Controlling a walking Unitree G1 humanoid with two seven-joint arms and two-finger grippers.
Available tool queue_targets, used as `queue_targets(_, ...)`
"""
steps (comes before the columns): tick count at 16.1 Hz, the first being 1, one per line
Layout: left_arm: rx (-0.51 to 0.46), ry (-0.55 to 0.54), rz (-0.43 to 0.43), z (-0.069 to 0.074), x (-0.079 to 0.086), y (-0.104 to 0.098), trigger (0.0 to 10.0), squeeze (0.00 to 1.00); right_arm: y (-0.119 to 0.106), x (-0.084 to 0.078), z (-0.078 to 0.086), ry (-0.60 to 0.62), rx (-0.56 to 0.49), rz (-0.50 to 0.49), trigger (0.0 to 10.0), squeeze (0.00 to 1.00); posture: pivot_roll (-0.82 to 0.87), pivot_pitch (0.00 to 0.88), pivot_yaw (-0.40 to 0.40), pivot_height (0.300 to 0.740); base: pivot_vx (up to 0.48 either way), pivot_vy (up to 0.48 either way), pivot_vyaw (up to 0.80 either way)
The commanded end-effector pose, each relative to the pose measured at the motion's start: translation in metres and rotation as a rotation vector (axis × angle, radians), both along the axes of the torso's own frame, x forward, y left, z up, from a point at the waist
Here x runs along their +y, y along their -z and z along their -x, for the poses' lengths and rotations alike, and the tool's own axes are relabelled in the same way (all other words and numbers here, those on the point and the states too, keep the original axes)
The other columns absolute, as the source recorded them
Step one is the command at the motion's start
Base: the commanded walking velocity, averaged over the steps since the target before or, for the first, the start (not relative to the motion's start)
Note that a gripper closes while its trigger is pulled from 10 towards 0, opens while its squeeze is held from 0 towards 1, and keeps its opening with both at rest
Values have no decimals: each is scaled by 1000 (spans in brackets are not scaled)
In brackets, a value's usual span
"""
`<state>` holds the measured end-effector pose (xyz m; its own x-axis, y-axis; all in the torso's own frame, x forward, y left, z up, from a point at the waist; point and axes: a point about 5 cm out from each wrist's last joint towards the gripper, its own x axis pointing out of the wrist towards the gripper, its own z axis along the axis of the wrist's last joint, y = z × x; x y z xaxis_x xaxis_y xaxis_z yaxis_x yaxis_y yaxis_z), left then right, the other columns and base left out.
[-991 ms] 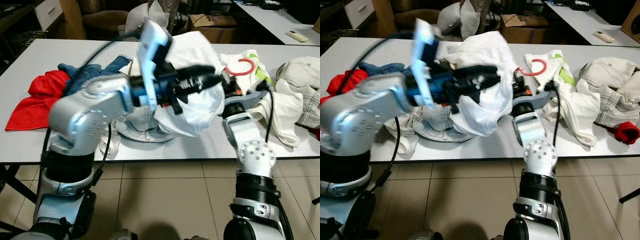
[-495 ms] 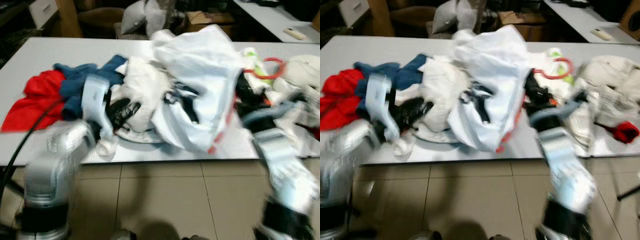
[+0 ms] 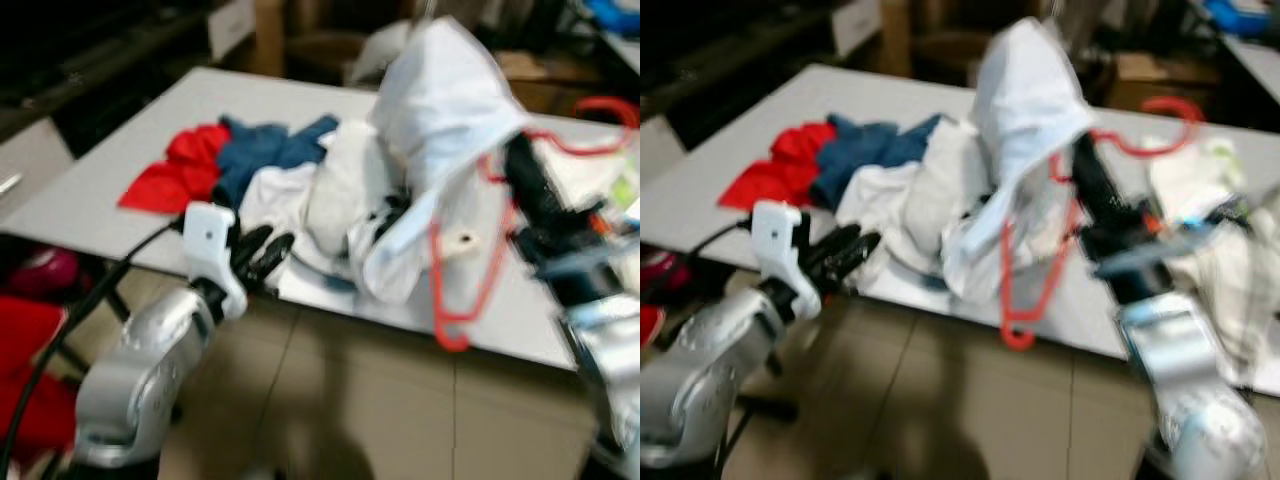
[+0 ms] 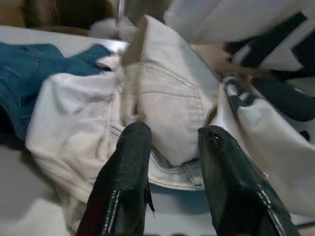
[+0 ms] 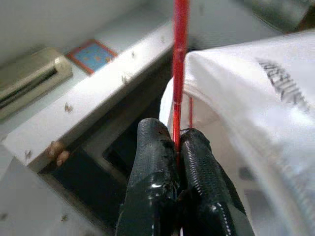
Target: Hang hanger
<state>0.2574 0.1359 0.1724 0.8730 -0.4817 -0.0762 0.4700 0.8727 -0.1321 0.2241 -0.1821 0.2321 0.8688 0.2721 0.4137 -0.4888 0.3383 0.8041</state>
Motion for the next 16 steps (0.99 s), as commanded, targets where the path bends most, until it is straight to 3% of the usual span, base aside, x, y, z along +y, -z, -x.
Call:
queue_targets(1, 0, -16, -6, 1, 1, 1, 10000, 0, -11, 3, 8, -43, -71, -14, 10000, 0, -34, 6, 14, 740, 0, -334, 794)
queue_targets(9, -24, 6, 25, 0, -7, -1, 10000, 0, -28, -5, 37, -105, -223, -18, 10000, 0, -60, 5, 14, 740, 0, -331, 777)
queue_targets(14, -101, -24, -41, -5, -3, -11, 10000, 0, -42, 0, 25, -89, -202, 169, 10000, 0, -57, 13, 14, 740, 0, 0, 740)
queue_targets(16, -110, -10, -72, -4, -4, -13, 10000, 0, -49, 8, 23, -126, -234, 184, 10000, 0, -49, 16, 11, 740, 0, 0, 738)
